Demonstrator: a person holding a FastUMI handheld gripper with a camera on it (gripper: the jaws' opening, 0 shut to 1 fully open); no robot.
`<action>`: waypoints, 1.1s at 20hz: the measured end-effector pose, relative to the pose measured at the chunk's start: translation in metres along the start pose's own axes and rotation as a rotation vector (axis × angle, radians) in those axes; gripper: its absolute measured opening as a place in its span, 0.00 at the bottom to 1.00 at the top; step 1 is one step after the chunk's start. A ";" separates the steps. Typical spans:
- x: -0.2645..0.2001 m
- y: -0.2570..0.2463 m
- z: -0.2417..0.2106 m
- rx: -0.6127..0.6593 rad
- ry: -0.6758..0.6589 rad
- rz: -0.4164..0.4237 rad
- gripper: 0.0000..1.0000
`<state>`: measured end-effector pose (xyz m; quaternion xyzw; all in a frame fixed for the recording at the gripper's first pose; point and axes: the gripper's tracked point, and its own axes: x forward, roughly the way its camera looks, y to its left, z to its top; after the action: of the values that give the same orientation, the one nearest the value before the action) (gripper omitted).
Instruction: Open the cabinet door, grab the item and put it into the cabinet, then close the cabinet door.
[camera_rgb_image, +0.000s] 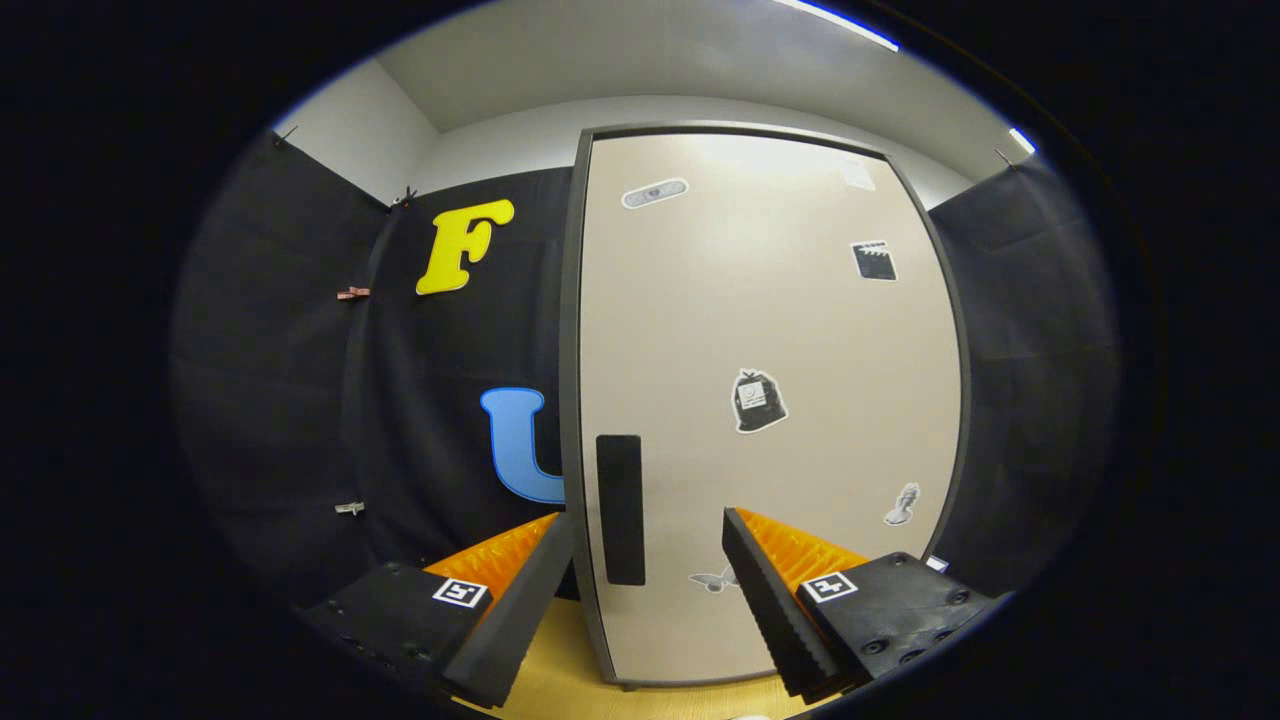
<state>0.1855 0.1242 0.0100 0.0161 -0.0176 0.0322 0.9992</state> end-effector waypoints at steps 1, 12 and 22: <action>0.007 0.001 -0.004 -0.010 0.007 -0.002 0.97; 0.068 -0.007 -0.032 -0.088 0.063 -0.036 0.97; 0.073 0.006 -0.035 0.028 0.105 -0.048 0.42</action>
<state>0.2591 0.1364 -0.0224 0.0288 0.0355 0.0091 0.9989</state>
